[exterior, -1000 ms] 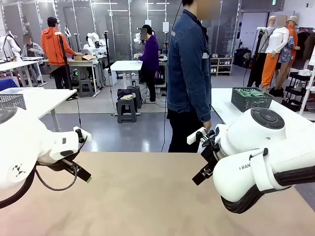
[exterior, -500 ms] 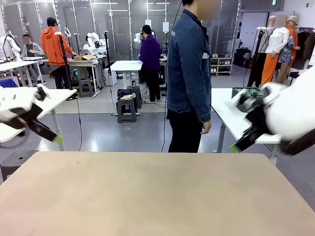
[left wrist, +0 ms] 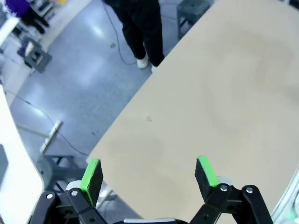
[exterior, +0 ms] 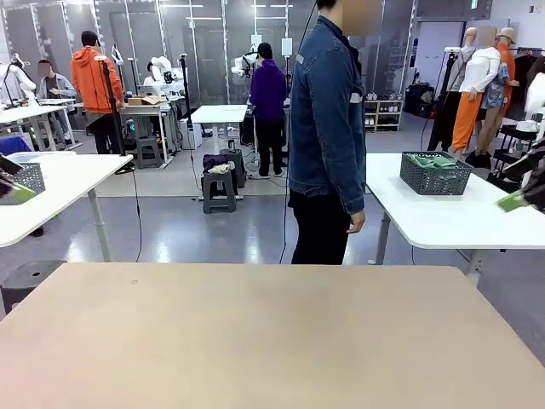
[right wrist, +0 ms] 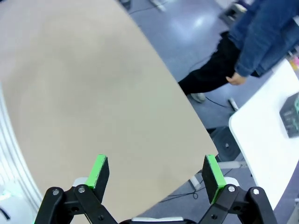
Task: Fold the towels and place them in the basket.
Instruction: When a person lays out a Towel with hook on the table, fold it in half twice.
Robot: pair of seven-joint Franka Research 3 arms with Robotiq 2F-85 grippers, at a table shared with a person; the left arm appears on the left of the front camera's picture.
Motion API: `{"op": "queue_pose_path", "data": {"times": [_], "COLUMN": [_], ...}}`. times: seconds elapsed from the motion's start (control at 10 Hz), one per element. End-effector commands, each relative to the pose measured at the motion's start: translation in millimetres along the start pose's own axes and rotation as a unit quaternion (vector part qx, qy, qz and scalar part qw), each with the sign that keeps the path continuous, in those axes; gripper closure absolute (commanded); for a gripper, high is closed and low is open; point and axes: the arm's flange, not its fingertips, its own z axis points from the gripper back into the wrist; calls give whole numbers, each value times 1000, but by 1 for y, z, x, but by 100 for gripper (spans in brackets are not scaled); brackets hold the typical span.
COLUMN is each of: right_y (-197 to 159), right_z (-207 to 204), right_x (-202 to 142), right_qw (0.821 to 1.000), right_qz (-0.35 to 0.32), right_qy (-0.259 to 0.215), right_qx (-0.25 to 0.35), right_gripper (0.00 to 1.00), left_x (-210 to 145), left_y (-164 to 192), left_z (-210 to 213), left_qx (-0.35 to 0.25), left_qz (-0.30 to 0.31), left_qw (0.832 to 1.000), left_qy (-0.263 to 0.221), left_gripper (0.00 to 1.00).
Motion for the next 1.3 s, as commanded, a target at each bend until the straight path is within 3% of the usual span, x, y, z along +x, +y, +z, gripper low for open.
{"op": "queue_pose_path", "data": {"times": [0.0,0.2,0.3,0.4,0.8,0.9,1.2], "right_y": [-15,-18,-6,-6,-9,-18,-58], "right_z": [23,29,29,29,34,23,45], "right_x": [-10,-7,-7,-7,-5,-8,-17], "right_qw": [996,994,997,997,998,993,987], "right_qz": [66,84,56,56,47,74,114], "right_qy": [12,13,7,7,11,-9,-19], "right_qx": [51,62,45,45,52,92,109], "right_gripper": [0,0,0,0,0,0,0], "left_x": [-12,-12,-4,-17,-15,-13,4], "left_y": [22,25,16,21,21,24,69], "left_z": [22,27,25,34,32,17,38], "left_qx": [-34,-27,-11,-20,-14,-53,-95], "left_qz": [-43,-55,-20,-51,-42,-92,-167], "left_qw": [998,998,999,998,999,994,980], "left_qy": [-9,9,22,-1,6,-16,-53], "left_gripper": [0,0,0,0,0,0,0]}}
